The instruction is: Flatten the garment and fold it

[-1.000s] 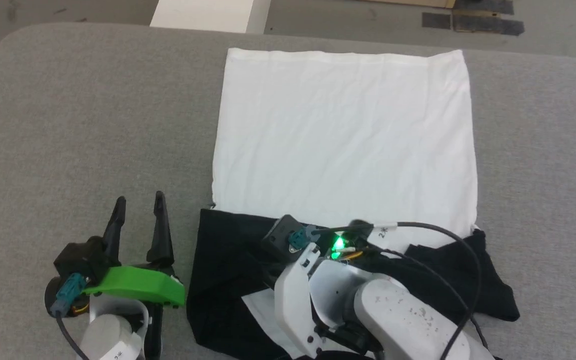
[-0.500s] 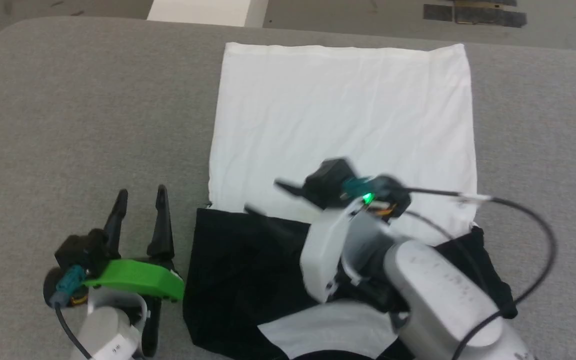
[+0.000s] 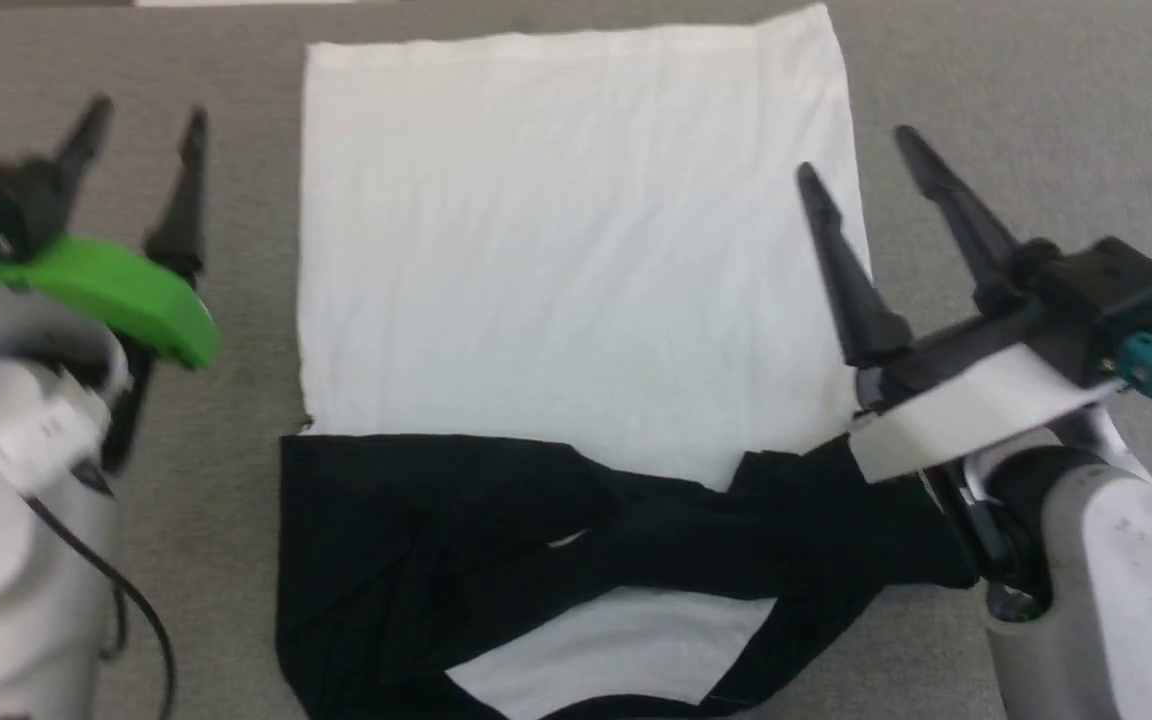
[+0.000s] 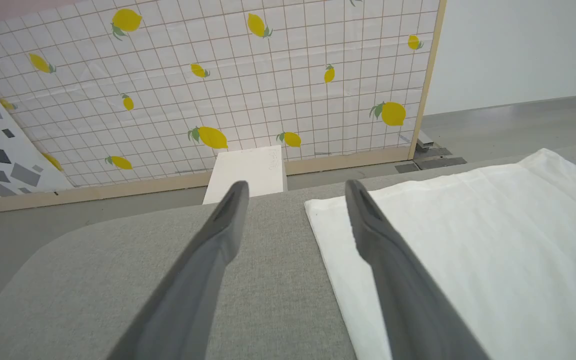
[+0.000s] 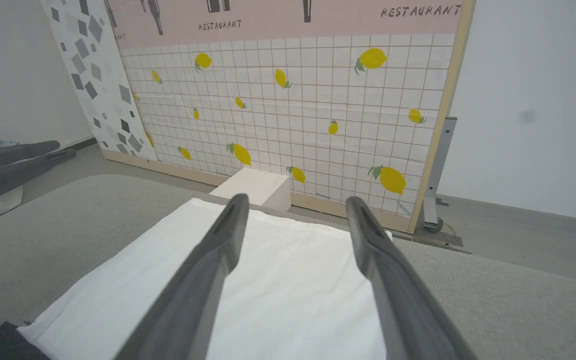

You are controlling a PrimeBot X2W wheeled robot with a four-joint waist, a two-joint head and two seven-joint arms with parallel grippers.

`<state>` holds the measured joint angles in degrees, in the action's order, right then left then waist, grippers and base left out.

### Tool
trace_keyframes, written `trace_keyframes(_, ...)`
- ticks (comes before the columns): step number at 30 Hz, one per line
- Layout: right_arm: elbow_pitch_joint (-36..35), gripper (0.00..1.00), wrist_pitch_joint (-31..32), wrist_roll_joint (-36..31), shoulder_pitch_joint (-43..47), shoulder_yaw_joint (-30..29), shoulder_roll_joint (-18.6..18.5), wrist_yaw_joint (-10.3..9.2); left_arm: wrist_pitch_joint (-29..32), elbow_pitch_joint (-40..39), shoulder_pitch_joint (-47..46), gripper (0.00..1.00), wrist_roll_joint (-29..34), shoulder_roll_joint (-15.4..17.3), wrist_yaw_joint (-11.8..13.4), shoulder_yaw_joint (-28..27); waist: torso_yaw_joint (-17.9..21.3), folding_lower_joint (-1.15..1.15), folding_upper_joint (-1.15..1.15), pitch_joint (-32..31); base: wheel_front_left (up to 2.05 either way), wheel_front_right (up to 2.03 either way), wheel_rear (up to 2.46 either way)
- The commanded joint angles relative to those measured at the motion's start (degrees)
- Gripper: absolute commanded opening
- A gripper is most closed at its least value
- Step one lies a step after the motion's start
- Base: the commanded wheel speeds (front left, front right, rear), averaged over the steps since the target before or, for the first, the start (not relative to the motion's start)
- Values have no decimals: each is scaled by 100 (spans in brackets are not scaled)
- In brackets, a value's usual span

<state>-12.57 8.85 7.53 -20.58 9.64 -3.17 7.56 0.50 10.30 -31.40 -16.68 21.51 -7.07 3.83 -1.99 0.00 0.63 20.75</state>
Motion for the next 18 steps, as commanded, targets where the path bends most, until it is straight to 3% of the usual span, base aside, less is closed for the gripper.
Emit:
trace_keyframes(1,-66,100,-51,-33,148,-86,18,-8,214,53,-281,100,-165,124,-37,29,518,0,-63,582,0,0,0)
trace_keyframes(9,-339,100,-227,384,554,-352,27,-8,2036,441,-1774,100,-789,640,-23,0,1035,0,-63,1441,0,0,0)
trace_keyframes(12,-423,100,-279,435,589,-367,28,-8,2872,603,-2190,100,-869,769,265,-77,1223,0,-63,1683,0,0,0)
trace_keyframes(18,-405,100,-389,533,500,-232,28,-8,3974,640,-2542,100,-936,937,865,-246,1477,0,-63,1979,0,0,0)
